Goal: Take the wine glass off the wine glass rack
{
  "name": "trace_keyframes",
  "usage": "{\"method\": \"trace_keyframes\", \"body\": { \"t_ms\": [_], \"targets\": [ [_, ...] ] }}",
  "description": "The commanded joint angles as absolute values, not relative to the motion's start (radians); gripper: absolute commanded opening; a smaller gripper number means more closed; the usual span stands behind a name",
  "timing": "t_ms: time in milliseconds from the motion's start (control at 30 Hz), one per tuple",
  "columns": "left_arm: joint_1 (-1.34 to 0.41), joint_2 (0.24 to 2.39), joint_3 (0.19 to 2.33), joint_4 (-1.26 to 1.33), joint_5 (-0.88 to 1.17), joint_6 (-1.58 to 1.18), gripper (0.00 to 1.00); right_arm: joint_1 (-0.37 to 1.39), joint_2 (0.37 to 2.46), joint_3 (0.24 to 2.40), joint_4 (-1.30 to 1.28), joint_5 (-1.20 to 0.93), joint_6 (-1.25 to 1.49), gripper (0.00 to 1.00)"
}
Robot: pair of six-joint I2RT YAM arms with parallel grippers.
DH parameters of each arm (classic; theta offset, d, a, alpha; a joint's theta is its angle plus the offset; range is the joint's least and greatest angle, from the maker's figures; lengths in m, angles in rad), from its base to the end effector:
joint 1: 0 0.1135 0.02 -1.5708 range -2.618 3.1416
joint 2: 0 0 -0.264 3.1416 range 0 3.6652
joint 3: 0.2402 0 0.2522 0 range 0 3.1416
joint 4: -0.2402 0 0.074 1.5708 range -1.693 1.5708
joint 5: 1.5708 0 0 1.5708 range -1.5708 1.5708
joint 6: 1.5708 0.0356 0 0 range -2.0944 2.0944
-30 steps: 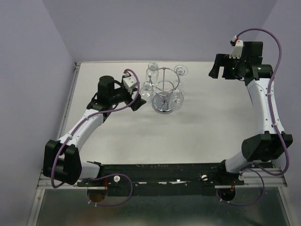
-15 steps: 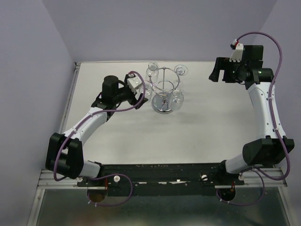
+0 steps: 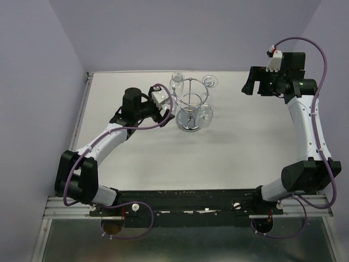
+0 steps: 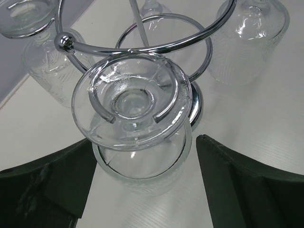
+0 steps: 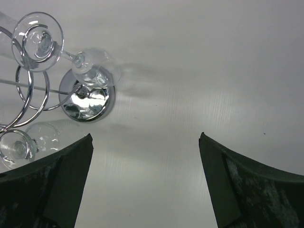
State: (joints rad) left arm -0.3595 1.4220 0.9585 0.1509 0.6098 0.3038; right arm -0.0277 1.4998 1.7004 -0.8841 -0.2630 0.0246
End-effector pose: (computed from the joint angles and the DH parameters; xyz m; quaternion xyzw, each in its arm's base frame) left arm 0.2970 -0.1334 0.2870 0.4181 0.6717 -0.2583 0.5543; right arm 0.3135 0.0006 0.4160 -0.0328 0.8966 0.1178 0.4257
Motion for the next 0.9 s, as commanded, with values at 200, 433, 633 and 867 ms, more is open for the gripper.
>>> {"method": "trace_keyframes", "body": {
  "t_ms": [200,433,633,867],
  "targets": [
    [-0.382,1.448,0.999,0.21,0.62,0.288,0.99,-0.032,1.522,1.707,-0.873,-0.302,0.02,1.0],
    [-0.385,1.457,1.006,0.222,0.612,0.299,0.94,-0.034,1.522,1.698,-0.87,-0.304,0.018,1.0],
    [-0.384,1.437,1.0,0.198,0.64,0.296,0.82,-0.034,1.511,1.68,-0.867,-0.301,0.015,0.99],
    [-0.385,1.405,0.988,0.192,0.621,0.282,0.7,-0.034,1.513,1.68,-0.865,-0.298,0.015,0.99]
  ]
}}
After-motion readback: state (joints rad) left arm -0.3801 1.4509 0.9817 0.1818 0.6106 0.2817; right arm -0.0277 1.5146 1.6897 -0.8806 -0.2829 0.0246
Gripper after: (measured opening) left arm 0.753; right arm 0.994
